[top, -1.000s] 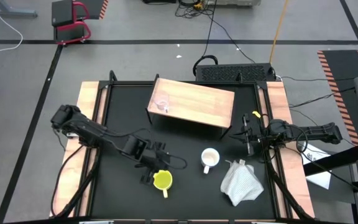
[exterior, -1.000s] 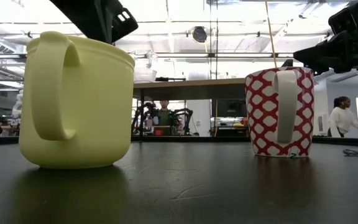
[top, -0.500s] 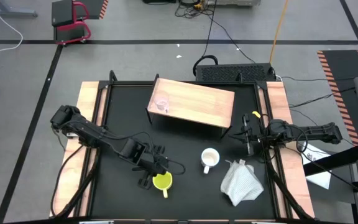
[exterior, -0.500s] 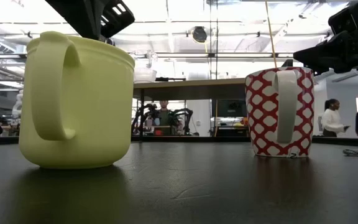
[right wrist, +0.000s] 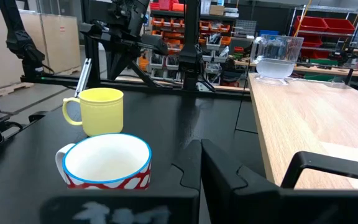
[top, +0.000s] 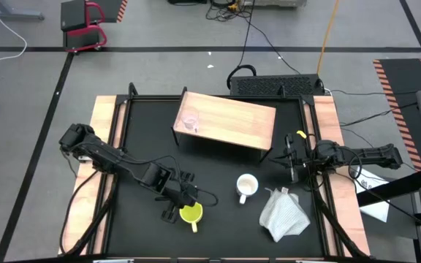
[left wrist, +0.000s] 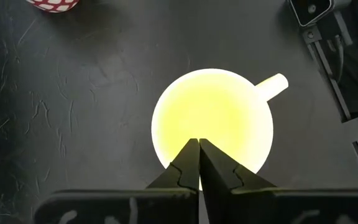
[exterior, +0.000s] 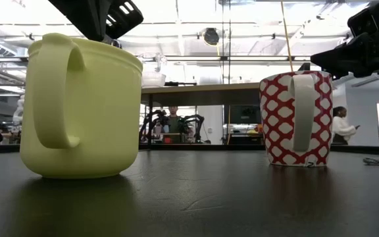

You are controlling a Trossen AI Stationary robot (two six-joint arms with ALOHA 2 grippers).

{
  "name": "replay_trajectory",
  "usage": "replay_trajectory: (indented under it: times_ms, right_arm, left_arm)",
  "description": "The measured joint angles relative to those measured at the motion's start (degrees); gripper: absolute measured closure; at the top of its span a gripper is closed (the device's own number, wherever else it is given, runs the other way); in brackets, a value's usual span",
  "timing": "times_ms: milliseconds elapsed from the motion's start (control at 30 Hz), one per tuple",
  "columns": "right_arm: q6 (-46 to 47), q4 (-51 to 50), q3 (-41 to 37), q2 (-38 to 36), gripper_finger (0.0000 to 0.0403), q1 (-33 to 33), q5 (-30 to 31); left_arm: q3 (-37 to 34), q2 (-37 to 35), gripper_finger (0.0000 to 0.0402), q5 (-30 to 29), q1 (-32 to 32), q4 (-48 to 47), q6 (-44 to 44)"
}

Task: Stack small to large cups/mugs on shelf
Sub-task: Put the light green mug on the shelf

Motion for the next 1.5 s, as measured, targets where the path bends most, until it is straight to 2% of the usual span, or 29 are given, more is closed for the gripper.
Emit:
replay_trajectory:
  times_ms: [400,1000,1500]
  right_arm:
    - [0.0,0.0,0.0,0.0,0.0403,0.0,0.0]
    - [0.0,0.3,0.0,0.0,0.0403,0.0,0.0]
    - [0.0,0.4,0.0,0.5,0.0403,0.0,0.1]
  left_arm:
    - [0.0,0.0,0.0354,1.5,0.1,1.9,0.0]
    - [0.0,0.3,0.0251,2.6,2.0,2.2,1.4]
    - [-0.2,2.2,0.0247,2.6,3.2,1.5,4.0]
